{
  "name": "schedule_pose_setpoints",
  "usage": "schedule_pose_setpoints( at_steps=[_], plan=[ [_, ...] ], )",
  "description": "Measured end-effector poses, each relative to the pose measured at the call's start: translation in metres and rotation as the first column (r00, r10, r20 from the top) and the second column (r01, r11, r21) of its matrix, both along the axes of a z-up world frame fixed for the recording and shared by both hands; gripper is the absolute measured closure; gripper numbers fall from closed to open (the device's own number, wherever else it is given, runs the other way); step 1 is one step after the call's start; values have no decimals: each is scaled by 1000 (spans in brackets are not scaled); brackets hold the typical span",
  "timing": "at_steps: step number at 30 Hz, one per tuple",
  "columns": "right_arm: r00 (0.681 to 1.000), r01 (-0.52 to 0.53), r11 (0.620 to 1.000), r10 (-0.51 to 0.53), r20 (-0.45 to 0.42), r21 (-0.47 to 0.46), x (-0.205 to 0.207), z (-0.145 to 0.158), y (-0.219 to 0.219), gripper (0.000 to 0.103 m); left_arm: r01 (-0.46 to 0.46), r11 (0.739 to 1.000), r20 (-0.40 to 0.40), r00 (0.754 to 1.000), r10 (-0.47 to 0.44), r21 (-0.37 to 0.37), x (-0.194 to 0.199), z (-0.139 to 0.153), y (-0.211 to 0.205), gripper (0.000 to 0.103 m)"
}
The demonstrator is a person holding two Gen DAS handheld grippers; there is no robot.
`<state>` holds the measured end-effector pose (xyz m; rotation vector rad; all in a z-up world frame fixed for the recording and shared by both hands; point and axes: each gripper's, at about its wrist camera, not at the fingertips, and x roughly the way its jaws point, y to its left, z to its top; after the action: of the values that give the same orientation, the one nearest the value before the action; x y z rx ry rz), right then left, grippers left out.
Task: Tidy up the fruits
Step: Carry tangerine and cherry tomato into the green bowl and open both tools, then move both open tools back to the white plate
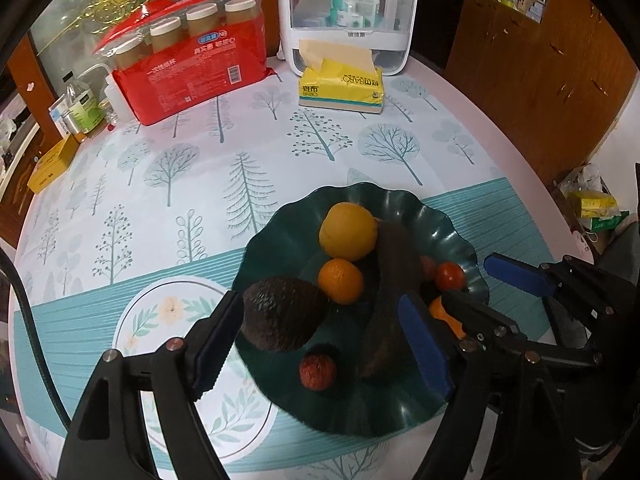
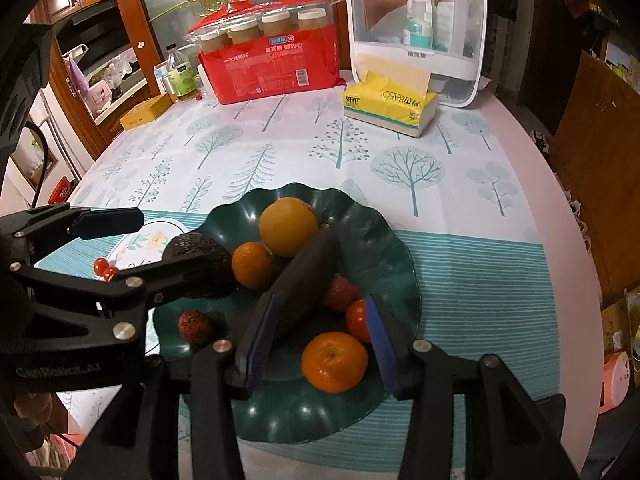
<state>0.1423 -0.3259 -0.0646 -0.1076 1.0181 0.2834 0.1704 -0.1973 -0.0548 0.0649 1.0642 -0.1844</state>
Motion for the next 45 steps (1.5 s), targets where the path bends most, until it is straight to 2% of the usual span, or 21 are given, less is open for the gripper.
schedule_pose_setpoints(
  at_steps=[14,19,25,33,40,45],
  plan=[
    [996,41,999,-42,79,7,-40,46,29,56,5,1000,73,997,-6,17,-44,49,59,21],
    [993,60,998,-62,104,20,-53,60,53,56,2,1000,116,993,-4,16,-61,68,96,19],
    [992,44,999,-46,119,19,-69,70,99,56,-18,1000,145,989,15,19,-78,77,148,16],
    [995,17,1000,-18,98,6,-77,61,157,56,-45,999,103,994,43,17,-84,60,210,16],
    [999,29,999,-29,24,15,-74,24,195,56,-3,1000,21,1000,2,25,-76,20,245,16],
    [998,51,998,-50,-41,31,-68,-6,213,56,46,999,-4,999,-46,9,-66,-8,257,16]
  ],
)
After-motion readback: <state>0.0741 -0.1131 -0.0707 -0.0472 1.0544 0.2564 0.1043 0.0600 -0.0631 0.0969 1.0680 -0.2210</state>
